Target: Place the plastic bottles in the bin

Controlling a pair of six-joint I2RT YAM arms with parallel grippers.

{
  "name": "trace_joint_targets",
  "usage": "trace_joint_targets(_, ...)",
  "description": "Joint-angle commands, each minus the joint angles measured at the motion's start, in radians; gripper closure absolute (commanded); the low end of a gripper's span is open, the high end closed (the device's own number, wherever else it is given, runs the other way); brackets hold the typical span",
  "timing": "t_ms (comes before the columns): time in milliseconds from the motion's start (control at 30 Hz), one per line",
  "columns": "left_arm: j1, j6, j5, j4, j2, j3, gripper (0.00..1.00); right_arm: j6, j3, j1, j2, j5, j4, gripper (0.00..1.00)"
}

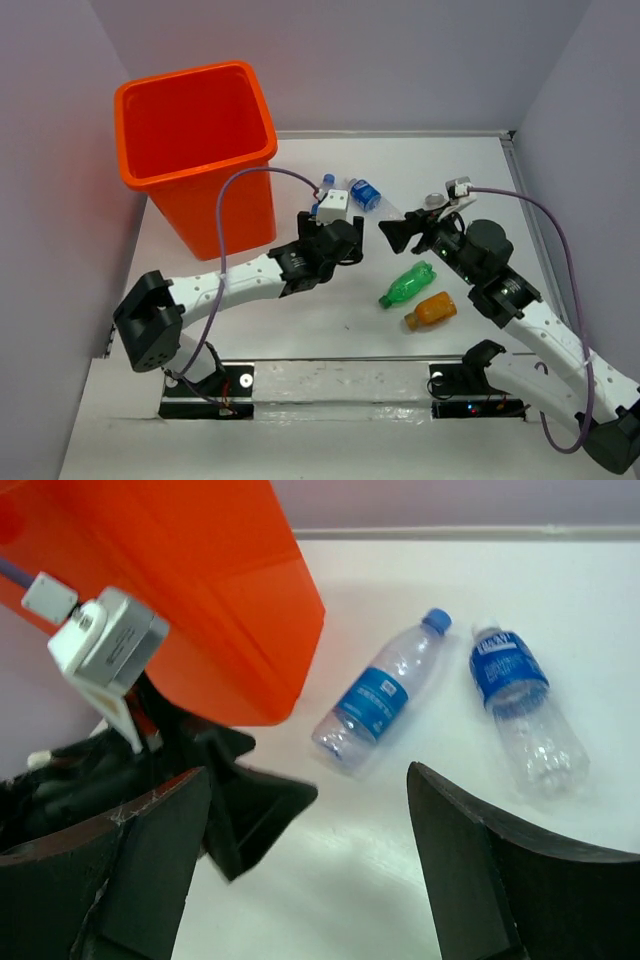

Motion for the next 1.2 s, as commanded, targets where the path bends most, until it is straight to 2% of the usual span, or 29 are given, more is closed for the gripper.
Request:
trace_joint_targets(0,0.037,0.062,-0.19,-0.001,0.15,0.165,0.01,0.034,-0.045,-0.027,-0.113,0.041,-0.037,0.16)
trace_joint_targets(100,0.106,0.09,-0.195,-0.002,0.282,0.253,0.01,0.029,-0.056,-0.036,-0.18,0.178,-0.168,0.17)
trace_joint_targets(200,0.159,0.105,-0.218,-0.006,0.351,0.299,0.01,0.029,-0.065,-0.036,-0.254,0.246,-0.218,0.17)
trace_joint_targets(333,0.215,0.137,-0.207,0.025,0.411,0.333,0.01,0.043,-0.067,-0.036,-0.276,0.237,-0.24,0.18)
trace_joint_targets(433,0.268,0.163,-0.129,0.03,0.474,0.373,0.01,0.044,-0.068,-0.036,-0.25,0.216,-0.239,0.17)
trace_joint_targets(633,0.308,0.194,-0.054,0.03,0.557,0.408,0.01,0.03,-0.053,-0.036,-0.199,0.205,-0.239,0.04)
trace_joint_targets(767,0.324,0.198,-0.05,0.028,0.591,0.419,0.01,0.012,-0.024,-0.036,-0.127,0.197,-0.239,0.03)
trace_joint_targets(967,0.336,0.211,-0.018,0.047,0.632,0.436,0.04,-0.014,0.063,-0.047,0.098,0.208,-0.232,0.04)
trace_joint_targets(1133,0.347,0.215,0.011,0.053,0.654,0.431,0.05,-0.084,0.206,-0.151,0.343,0.129,-0.245,0.01)
trace_joint_targets(1167,0.35,0.215,0.017,0.051,0.658,0.426,0.04,-0.109,0.228,-0.212,0.382,0.103,-0.245,0.01)
